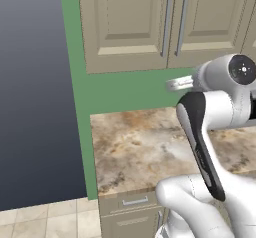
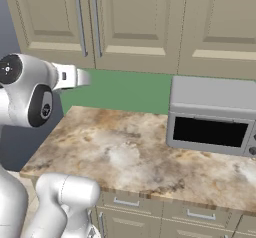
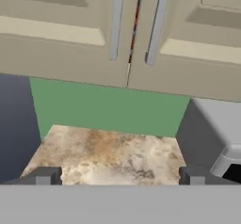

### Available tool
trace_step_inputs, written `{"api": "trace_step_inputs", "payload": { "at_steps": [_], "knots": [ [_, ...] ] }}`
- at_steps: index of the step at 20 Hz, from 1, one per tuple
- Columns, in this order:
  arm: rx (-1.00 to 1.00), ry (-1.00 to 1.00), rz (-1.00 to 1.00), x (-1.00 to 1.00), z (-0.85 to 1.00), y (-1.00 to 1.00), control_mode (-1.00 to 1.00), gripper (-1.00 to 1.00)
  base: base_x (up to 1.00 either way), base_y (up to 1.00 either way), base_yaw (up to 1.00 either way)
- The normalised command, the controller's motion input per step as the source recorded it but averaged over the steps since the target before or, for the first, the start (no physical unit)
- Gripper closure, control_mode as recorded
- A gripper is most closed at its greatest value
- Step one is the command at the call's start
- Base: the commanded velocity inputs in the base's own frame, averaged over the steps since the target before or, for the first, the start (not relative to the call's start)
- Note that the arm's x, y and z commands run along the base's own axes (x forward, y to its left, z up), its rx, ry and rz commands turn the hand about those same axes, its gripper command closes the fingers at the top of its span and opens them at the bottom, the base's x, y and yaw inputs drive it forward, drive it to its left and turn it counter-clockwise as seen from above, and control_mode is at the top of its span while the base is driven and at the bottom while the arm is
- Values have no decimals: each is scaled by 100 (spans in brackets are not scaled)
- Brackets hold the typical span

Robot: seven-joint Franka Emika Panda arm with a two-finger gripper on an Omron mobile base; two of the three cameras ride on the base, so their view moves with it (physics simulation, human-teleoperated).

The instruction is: The dining table condiment station is running low on condiment bottle. Refill the condiment station by opening the cabinet and taking the condiment bottle from the cabinet and placing it on the dining table.

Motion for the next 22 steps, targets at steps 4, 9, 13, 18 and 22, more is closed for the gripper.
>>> {"api": "trace_step_inputs", "payload": {
  "at_steps": [4,9,13,18,22],
  "knots": [
    [8,0,0,0,15,-12,-100,-100,0,0,0],
    [-1,-11,0,-4,64,1,-100,-100,0,0,0],
    [0,-21,0,-11,50,1,-100,-100,0,0,0],
    [0,-18,0,0,51,10,-100,-100,0,0,0],
    [0,-14,0,2,42,16,-100,-100,0,0,0]
  ]
}}
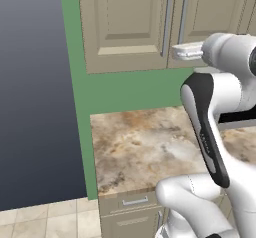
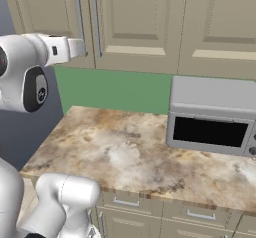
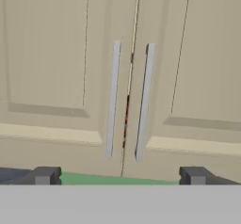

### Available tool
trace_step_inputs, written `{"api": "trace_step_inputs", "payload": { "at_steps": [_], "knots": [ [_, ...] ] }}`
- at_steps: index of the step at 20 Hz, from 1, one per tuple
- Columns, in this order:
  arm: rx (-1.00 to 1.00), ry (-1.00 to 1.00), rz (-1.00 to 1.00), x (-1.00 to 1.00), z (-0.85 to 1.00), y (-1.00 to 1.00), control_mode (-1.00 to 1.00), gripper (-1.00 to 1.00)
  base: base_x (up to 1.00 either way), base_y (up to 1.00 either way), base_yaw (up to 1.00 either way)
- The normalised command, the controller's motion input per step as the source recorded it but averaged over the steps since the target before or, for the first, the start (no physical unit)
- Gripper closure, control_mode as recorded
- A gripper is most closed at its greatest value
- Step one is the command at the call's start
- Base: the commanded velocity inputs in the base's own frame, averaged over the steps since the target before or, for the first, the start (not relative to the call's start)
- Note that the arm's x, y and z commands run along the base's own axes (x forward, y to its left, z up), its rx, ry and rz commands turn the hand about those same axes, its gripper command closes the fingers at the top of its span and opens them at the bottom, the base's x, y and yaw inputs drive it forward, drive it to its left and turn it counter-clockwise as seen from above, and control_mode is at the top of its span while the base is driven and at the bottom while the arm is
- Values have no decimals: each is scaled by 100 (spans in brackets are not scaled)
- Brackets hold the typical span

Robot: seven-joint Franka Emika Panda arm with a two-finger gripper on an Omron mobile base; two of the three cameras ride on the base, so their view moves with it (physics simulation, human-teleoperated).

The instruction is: The dining table condiment station is running low on condiment bottle. Refill the condiment station by opening the cabinet and taking the condiment bottle from the cabinet and placing it on the dining table.

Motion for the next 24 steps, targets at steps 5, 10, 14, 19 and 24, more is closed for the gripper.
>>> {"api": "trace_step_inputs", "payload": {
  "at_steps": [5,10,14,19,24],
  "knots": [
    [0,-3,0,21,40,32,-100,-100,0,0,0],
    [0,0,0,41,27,42,-100,-100,0,0,0],
    [0,0,0,44,16,24,-100,-100,0,0,0],
    [0,1,0,36,0,0,-100,-100,0,0,0],
    [2,1,0,31,0,-3,-100,-100,0,0,0]
  ]
}}
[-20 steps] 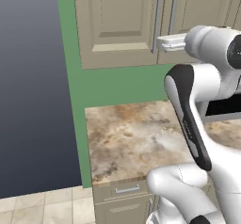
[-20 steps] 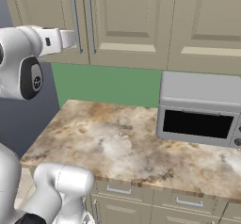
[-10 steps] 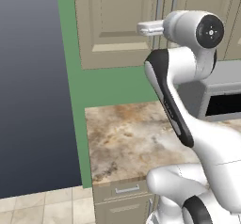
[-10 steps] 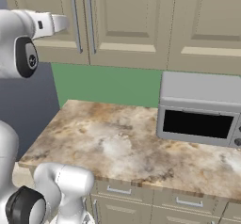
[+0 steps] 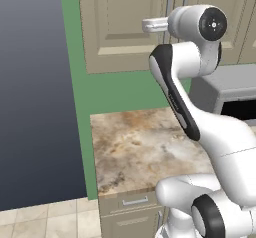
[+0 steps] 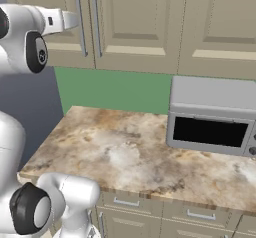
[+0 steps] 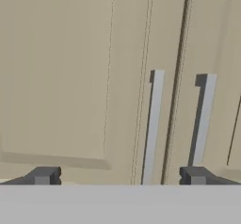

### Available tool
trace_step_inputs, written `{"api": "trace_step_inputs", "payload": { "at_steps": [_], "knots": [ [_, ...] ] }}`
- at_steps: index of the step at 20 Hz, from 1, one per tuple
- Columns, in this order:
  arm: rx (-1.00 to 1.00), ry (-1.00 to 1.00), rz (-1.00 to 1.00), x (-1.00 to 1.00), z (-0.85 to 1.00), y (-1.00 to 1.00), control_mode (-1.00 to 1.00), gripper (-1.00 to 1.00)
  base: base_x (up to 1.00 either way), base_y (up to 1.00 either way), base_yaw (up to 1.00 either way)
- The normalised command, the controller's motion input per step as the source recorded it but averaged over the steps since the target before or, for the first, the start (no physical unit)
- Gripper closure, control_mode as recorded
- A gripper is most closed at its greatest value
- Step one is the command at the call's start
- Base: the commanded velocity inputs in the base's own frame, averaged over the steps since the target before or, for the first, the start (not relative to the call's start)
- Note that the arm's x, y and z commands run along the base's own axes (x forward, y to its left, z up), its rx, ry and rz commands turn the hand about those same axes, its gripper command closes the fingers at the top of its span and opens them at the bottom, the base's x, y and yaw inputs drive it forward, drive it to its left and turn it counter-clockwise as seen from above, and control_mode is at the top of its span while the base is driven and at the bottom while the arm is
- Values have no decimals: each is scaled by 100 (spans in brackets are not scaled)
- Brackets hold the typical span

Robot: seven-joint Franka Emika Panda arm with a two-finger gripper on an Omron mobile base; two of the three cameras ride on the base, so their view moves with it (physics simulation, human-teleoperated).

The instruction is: The dining table condiment station is running low on condiment bottle. Refill the condiment station by opening the cabinet and taking the condiment bottle from the cabinet and placing it on the dining table.

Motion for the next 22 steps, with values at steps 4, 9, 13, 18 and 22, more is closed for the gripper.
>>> {"api": "trace_step_inputs", "payload": {
  "at_steps": [4,9,13,18,22],
  "knots": [
    [2,1,0,33,0,0,-100,-100,0,0,0],
    [4,1,0,19,0,-13,-100,-100,0,0,0],
    [5,1,0,13,0,-23,-100,-100,0,0,0],
    [4,4,0,18,-3,-6,-100,-100,0,0,0],
    [0,6,0,26,-9,0,-100,-100,0,0,0]
  ]
}}
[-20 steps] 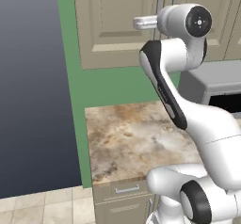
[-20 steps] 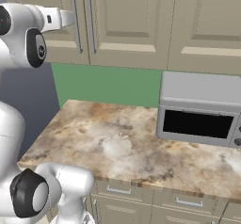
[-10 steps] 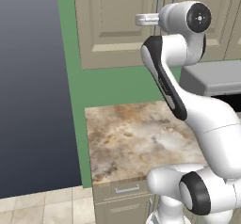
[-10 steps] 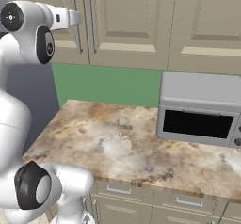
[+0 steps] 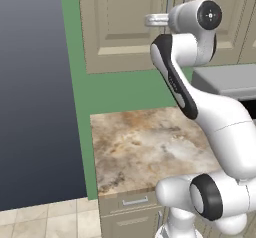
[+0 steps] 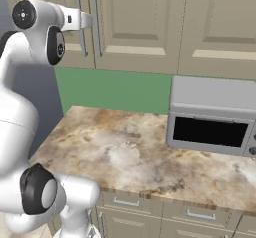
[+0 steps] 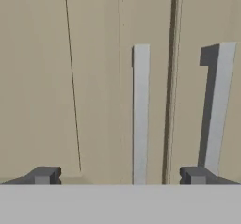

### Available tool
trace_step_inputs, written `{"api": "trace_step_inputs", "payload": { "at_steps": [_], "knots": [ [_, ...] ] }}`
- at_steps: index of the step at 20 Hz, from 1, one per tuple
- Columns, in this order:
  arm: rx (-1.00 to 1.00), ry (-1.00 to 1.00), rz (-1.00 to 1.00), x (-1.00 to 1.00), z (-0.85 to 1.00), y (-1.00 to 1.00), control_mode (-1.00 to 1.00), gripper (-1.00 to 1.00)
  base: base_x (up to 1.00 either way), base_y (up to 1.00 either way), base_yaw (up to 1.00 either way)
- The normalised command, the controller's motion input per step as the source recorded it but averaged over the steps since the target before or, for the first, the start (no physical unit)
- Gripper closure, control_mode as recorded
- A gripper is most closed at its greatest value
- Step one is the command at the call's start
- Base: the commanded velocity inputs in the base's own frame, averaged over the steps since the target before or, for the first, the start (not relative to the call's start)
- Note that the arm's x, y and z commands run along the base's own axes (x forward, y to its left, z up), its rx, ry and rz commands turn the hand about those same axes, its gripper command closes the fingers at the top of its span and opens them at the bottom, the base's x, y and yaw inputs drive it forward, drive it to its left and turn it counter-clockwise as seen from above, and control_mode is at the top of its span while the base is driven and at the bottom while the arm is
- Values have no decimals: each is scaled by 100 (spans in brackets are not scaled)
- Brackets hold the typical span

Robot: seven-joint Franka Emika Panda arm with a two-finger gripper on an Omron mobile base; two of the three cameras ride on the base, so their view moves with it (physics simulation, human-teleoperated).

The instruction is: The dining table condiment station is running low on condiment bottle. Refill the condiment station by opening the cabinet and taking the condiment bottle from the cabinet and placing it on the dining table.

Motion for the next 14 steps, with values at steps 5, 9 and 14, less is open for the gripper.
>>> {"api": "trace_step_inputs", "payload": {
  "at_steps": [5,9,14],
  "knots": [
    [6,5,1,2,-3,-9,-100,-100,0,0,0],
    [4,7,0,5,-9,-2,-100,-100,0,0,0],
    [0,11,0,28,-11,0,-100,-100,0,0,0]
  ]
}}
